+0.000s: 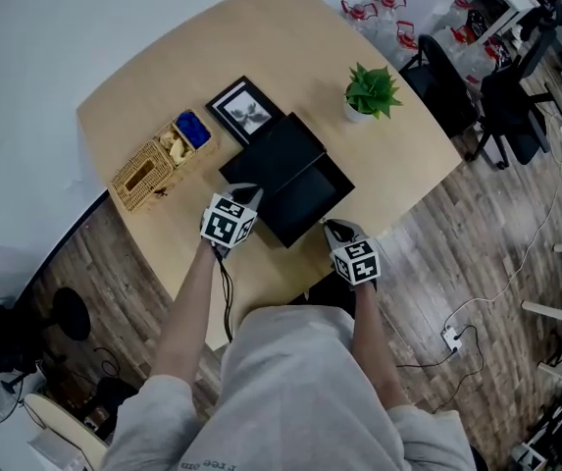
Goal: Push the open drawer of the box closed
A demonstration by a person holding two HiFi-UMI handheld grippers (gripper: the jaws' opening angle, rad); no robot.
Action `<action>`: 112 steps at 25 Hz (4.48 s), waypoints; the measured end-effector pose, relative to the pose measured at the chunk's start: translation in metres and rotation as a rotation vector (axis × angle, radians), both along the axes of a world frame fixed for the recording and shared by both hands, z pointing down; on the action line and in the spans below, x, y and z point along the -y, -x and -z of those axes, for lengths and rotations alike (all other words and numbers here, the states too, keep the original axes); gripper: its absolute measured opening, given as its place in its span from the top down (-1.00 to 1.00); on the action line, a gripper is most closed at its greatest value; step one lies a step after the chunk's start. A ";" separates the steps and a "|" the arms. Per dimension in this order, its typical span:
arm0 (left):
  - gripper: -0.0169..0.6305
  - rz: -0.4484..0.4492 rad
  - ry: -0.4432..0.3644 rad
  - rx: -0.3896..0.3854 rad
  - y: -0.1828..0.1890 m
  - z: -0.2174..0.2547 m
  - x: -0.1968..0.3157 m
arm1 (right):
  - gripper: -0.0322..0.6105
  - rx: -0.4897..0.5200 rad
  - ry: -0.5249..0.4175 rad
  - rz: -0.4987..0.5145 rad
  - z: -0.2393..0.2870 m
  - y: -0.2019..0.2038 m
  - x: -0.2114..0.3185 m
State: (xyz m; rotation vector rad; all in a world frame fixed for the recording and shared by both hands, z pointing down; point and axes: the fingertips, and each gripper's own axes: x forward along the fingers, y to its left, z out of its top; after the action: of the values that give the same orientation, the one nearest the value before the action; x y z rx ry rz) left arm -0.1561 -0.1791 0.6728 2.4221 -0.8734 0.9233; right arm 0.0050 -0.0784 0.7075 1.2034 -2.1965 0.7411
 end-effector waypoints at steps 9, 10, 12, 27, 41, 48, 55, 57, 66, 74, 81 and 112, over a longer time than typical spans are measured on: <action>0.79 0.021 -0.005 -0.011 0.002 0.001 0.000 | 0.68 -0.058 -0.003 0.071 -0.006 0.009 0.003; 0.79 0.026 -0.005 -0.014 0.001 0.001 0.001 | 0.68 -0.067 -0.004 0.080 -0.006 0.010 0.004; 0.79 0.031 -0.005 -0.015 0.002 0.001 0.001 | 0.67 -0.078 -0.006 0.094 -0.008 0.011 0.006; 0.79 0.040 -0.002 -0.020 0.002 0.000 0.001 | 0.68 -0.092 -0.034 0.098 -0.009 0.013 0.005; 0.79 0.043 -0.003 -0.022 0.002 0.000 0.002 | 0.68 -0.091 -0.034 0.099 -0.003 0.017 0.009; 0.79 0.054 -0.003 -0.025 0.003 0.000 0.002 | 0.68 -0.098 -0.034 0.101 -0.002 0.020 0.012; 0.79 0.063 -0.004 -0.028 0.004 0.001 0.002 | 0.68 -0.118 -0.043 0.096 -0.003 0.022 0.018; 0.79 0.065 -0.003 -0.027 0.005 0.001 0.002 | 0.68 -0.118 -0.051 0.101 -0.004 0.024 0.020; 0.79 0.071 0.001 -0.029 0.004 0.001 0.002 | 0.67 -0.135 -0.033 0.105 -0.003 0.024 0.025; 0.79 0.084 -0.002 -0.036 0.004 0.001 0.003 | 0.68 -0.135 -0.038 0.117 -0.004 0.027 0.030; 0.79 0.085 -0.003 -0.041 0.004 0.001 0.003 | 0.68 -0.141 -0.040 0.126 -0.003 0.032 0.033; 0.79 0.090 -0.007 -0.050 0.004 0.000 0.003 | 0.67 -0.134 -0.025 0.148 0.000 0.049 0.057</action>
State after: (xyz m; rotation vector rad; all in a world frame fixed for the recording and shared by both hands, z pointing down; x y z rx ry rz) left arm -0.1599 -0.1826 0.6726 2.3796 -0.9605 0.8247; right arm -0.0445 -0.1350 0.7070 1.0569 -2.1616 0.5583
